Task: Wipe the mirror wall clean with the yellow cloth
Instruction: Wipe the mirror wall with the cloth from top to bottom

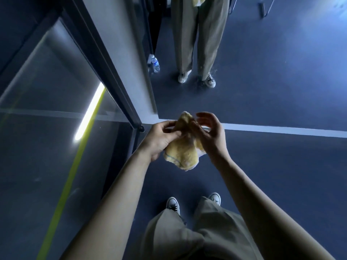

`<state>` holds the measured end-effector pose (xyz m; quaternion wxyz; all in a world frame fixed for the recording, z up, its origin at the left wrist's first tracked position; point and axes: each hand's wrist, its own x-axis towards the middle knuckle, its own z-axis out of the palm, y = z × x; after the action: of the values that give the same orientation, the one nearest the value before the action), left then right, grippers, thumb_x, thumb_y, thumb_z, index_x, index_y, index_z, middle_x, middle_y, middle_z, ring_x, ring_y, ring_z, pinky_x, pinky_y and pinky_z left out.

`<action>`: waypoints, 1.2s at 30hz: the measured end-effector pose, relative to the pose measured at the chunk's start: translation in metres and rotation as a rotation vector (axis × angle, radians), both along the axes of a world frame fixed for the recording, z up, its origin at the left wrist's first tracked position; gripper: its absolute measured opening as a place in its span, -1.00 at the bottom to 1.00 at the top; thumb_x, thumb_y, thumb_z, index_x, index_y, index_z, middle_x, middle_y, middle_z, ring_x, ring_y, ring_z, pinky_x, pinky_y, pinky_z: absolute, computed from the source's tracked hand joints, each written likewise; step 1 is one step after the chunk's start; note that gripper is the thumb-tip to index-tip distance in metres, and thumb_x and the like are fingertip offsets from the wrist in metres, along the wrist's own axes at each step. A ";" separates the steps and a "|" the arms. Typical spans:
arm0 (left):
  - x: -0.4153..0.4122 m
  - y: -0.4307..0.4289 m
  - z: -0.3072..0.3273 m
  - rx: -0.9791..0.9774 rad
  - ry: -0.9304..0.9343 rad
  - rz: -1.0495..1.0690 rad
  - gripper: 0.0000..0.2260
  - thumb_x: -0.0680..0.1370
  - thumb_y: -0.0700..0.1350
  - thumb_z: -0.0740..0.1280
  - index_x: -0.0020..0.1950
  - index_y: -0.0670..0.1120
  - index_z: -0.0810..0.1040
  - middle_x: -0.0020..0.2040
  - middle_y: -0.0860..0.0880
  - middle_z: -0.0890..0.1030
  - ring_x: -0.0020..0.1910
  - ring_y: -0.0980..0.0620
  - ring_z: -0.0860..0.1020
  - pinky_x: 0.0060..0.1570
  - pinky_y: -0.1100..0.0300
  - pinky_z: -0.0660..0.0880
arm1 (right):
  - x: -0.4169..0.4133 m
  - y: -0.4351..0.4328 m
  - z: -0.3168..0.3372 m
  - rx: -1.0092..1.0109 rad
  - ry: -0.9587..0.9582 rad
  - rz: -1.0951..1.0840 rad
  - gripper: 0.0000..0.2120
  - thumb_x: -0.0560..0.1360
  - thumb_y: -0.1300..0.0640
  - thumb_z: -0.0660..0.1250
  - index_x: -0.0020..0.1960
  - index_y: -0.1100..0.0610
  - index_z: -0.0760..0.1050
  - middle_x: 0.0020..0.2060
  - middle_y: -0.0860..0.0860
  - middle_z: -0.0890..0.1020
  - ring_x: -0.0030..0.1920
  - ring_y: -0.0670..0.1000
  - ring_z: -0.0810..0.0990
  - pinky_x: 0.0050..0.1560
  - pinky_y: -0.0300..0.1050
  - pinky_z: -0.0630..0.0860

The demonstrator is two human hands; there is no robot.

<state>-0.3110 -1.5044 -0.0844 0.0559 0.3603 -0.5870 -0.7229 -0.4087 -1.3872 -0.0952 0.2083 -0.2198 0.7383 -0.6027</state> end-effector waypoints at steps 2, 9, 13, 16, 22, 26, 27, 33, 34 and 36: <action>-0.013 0.003 0.001 0.001 -0.012 0.030 -0.71 0.44 -0.25 0.42 0.15 -0.12 0.52 0.06 -0.11 0.60 0.03 -0.06 0.58 0.02 0.04 0.54 | -0.006 0.008 -0.001 -0.035 0.071 -0.009 -0.87 0.46 0.07 0.38 0.00 -0.05 0.53 -0.03 -0.14 0.59 0.04 -0.18 0.55 0.03 -0.30 0.46; -0.083 0.006 0.040 -0.062 0.063 0.030 -0.84 0.55 -0.20 0.32 0.13 -0.11 0.53 0.04 -0.12 0.62 0.00 -0.07 0.61 -0.15 0.10 0.55 | -0.051 0.005 0.008 -0.081 0.107 0.293 -0.36 0.36 -0.12 0.41 0.38 0.01 0.34 0.37 -0.03 0.36 0.38 -0.21 0.30 0.31 -0.35 0.28; -0.130 -0.003 0.085 -0.106 0.163 -0.015 -0.85 0.60 -0.22 0.21 0.14 -0.17 0.49 -0.15 -0.07 0.57 -0.20 0.04 0.56 -0.31 0.21 0.53 | -0.106 -0.012 0.036 -0.139 0.247 0.267 -0.38 0.39 -0.12 0.37 0.40 -0.01 0.31 0.32 0.04 0.44 0.32 -0.03 0.43 0.29 0.00 0.42; -0.156 -0.016 0.117 -0.231 0.207 -0.011 -0.86 0.62 -0.20 0.18 0.10 -0.13 0.50 -0.13 -0.07 0.56 -0.17 0.03 0.54 -0.16 0.11 0.50 | -0.142 -0.030 0.064 -0.191 0.328 0.261 -0.44 0.44 -0.07 0.34 0.39 0.05 0.35 0.24 0.07 0.52 0.23 0.00 0.51 0.25 0.02 0.46; -0.187 -0.059 0.184 -0.651 0.264 0.081 -0.83 0.54 -0.15 0.34 0.10 -0.16 0.54 -0.04 -0.08 0.60 -0.04 0.02 0.57 0.06 0.12 0.51 | -0.193 -0.080 0.135 -0.297 0.555 0.244 -0.60 0.51 0.09 0.29 0.33 0.14 0.47 0.18 0.06 0.52 0.15 -0.08 0.52 0.16 -0.40 0.38; -0.206 -0.098 0.236 -0.911 0.324 0.207 -0.78 0.51 -0.16 0.37 0.15 -0.09 0.52 -0.05 0.06 0.57 -0.02 0.10 0.55 0.03 0.22 0.51 | -0.218 -0.125 0.187 -0.386 0.697 0.175 -0.62 0.51 0.18 0.34 0.33 0.15 0.47 0.19 0.09 0.48 0.15 -0.08 0.49 0.15 -0.47 0.33; -0.211 -0.111 0.251 -0.961 0.351 0.214 -0.80 0.51 -0.17 0.37 0.12 -0.06 0.52 -0.07 0.08 0.56 -0.03 0.09 0.55 0.04 0.17 0.51 | -0.227 -0.138 0.202 -0.400 0.754 0.151 -0.60 0.50 0.16 0.34 0.33 0.15 0.46 0.19 0.09 0.47 0.15 -0.07 0.48 0.16 -0.49 0.31; -0.248 -0.174 0.323 -1.217 0.523 0.203 -0.84 0.51 -0.27 0.34 -0.03 -0.02 0.53 -0.16 0.20 0.53 -0.14 0.30 0.50 -0.03 0.38 0.40 | -0.261 -0.210 0.288 -0.488 0.910 0.001 -0.61 0.43 0.11 0.42 0.21 0.13 0.41 0.14 0.02 0.48 0.12 0.10 0.50 0.10 0.05 0.48; -0.254 -0.186 0.336 -1.237 0.542 0.202 -0.83 0.51 -0.27 0.34 -0.03 0.00 0.52 -0.15 0.20 0.53 -0.11 0.25 0.52 -0.01 0.35 0.41 | -0.266 -0.222 0.302 -0.493 0.948 -0.030 -0.62 0.43 0.08 0.39 0.19 0.15 0.41 0.15 0.06 0.46 0.15 0.13 0.48 0.11 0.11 0.47; -0.265 -0.209 0.360 -1.278 0.593 0.198 -0.82 0.51 -0.27 0.32 -0.01 0.01 0.51 -0.12 0.17 0.54 -0.07 0.18 0.53 0.01 0.33 0.44 | -0.272 -0.245 0.329 -0.502 1.039 -0.102 -0.63 0.42 0.03 0.34 0.16 0.19 0.45 0.15 0.10 0.46 0.17 0.16 0.45 0.15 0.15 0.45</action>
<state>-0.5760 -1.7132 0.2760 0.4789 0.0967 -0.8206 -0.2965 -0.6805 -1.6317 0.2340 -0.2692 -0.4934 0.5879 -0.5817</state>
